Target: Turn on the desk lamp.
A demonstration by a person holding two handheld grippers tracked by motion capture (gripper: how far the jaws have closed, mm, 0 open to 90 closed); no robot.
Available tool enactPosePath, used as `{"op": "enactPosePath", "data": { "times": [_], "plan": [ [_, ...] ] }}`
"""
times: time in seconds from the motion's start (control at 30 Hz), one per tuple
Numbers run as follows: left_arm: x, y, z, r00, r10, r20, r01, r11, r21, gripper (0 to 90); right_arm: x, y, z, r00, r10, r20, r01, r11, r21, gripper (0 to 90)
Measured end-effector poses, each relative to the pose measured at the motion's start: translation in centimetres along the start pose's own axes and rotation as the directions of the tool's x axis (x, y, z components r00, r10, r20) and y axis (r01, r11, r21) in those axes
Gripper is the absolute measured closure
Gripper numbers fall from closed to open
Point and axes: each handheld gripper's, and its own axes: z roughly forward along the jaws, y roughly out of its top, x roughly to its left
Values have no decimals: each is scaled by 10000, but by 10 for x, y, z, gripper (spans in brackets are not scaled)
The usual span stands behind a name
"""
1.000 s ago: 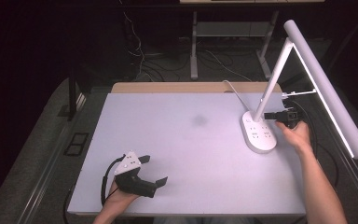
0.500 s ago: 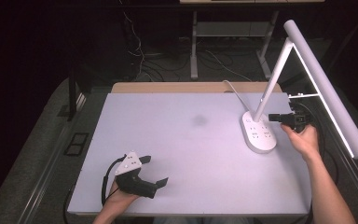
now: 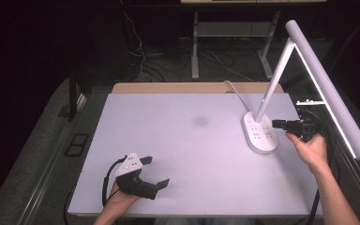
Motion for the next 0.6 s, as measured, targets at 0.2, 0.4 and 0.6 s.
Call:
{"op": "enactPosePath", "data": {
  "times": [0.2,0.4,0.6],
  "plan": [
    [-2,0,0,10000,29,63,-29,10000,-16,0,9,-15,-8,9990,67,-447,-79,9996,-283,626],
    [-2,0,0,10000,12,74,-12,10000,-26,0,24,-28,-17,9969,39,-789,-92,9977,-666,373],
    [-2,1,-1,10000,27,67,-27,10000,-38,0,41,-39,-18,9944,-318,-1004,259,9979,-588,126]
  ]
}}
